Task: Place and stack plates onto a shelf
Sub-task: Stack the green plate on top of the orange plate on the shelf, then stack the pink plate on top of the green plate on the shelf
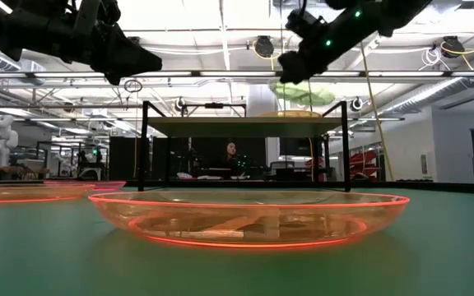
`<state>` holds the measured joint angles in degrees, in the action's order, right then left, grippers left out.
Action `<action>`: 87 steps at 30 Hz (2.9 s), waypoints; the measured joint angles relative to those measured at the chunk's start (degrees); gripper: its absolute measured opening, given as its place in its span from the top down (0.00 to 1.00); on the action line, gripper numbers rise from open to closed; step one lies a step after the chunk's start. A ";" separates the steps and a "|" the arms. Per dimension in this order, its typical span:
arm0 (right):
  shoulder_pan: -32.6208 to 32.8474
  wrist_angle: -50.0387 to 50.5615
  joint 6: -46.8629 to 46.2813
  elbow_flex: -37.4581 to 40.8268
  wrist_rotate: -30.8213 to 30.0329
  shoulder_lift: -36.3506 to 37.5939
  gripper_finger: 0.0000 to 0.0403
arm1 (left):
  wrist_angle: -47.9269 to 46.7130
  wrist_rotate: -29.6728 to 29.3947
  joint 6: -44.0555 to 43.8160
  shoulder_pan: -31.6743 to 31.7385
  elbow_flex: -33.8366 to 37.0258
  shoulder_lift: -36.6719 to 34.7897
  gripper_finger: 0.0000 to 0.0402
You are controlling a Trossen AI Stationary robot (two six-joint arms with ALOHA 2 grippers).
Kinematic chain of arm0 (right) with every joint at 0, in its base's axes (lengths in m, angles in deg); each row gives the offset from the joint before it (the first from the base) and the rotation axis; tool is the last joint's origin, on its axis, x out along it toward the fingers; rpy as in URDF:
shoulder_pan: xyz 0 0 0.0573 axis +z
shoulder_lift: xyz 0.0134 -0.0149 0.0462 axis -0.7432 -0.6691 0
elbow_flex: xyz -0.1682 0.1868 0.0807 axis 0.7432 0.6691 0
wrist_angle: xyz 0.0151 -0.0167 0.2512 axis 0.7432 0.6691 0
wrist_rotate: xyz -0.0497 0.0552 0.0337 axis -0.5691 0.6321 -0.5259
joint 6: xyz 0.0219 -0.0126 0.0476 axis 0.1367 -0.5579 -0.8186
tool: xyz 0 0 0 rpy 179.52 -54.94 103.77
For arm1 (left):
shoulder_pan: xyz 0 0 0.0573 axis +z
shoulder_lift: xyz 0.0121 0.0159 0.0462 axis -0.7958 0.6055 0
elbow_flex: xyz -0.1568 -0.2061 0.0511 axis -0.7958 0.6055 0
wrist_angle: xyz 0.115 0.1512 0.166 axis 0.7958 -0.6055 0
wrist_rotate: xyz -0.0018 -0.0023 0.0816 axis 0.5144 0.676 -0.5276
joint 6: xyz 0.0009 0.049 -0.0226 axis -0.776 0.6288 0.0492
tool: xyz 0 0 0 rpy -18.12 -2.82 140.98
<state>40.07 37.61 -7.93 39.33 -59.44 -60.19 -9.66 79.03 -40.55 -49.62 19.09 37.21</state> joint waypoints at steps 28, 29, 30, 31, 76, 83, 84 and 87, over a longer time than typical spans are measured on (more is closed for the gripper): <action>-0.71 -5.50 1.37 -0.07 6.41 -5.54 0.92 | 0.01 0.02 0.04 0.00 0.00 0.00 0.78; -0.74 -5.50 1.39 -0.07 6.38 -5.54 0.91 | -0.01 0.03 0.04 0.00 0.00 -0.01 0.78; -0.74 -5.50 1.39 -0.07 6.35 -5.54 0.90 | 0.00 0.02 0.04 0.00 0.00 0.00 0.78; -0.71 -5.50 1.37 -0.07 6.36 -5.54 0.89 | 0.01 0.03 0.04 0.00 0.00 0.00 0.78; 14.80 -1.62 -6.67 10.52 -4.26 11.30 0.80 | -15.15 -3.42 -6.14 -0.17 0.00 -0.02 0.78; 16.72 -9.80 -3.15 16.52 -4.26 16.64 0.80 | -20.04 -3.58 -6.03 -3.60 -1.13 0.02 0.78; 16.75 -10.53 -3.06 17.04 -4.26 17.23 0.80 | -20.71 -4.18 -6.10 -4.53 -1.98 0.00 0.78; 16.75 -11.23 -3.07 17.98 -4.29 18.84 0.80 | -23.62 -7.54 -6.11 -8.06 -4.87 0.60 0.78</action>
<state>56.82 26.38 -10.99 57.31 -63.73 -41.35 -33.28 71.49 -46.66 -57.68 14.22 37.81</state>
